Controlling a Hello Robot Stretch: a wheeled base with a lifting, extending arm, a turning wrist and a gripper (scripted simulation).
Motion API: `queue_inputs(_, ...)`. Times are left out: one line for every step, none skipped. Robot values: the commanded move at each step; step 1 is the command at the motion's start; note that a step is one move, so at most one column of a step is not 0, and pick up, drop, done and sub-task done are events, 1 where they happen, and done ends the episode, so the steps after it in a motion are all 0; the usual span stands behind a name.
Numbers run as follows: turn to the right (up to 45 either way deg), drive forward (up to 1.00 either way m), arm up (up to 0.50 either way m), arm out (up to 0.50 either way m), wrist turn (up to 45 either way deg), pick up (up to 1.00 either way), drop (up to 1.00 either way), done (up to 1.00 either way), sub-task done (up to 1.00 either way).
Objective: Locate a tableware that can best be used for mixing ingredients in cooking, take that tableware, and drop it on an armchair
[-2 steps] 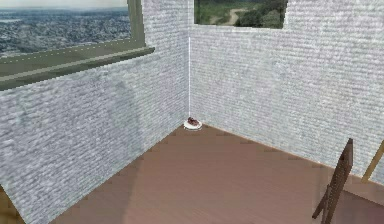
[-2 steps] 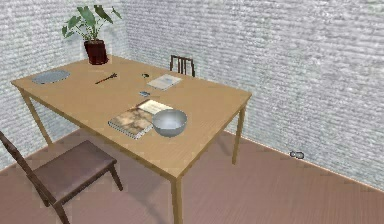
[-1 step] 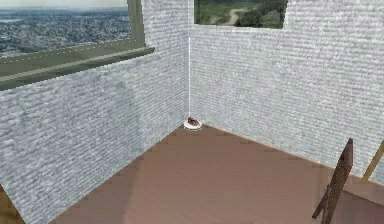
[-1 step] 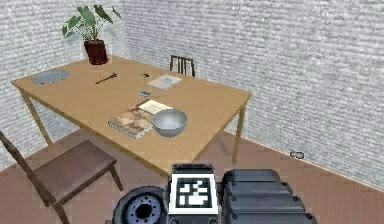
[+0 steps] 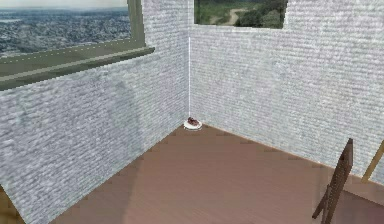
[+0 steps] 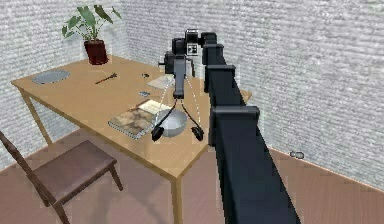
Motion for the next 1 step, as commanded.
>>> queue_inputs(0.0, 0.00, 0.00, 0.00, 45.0, 0.00, 0.00, 0.00, 0.00)
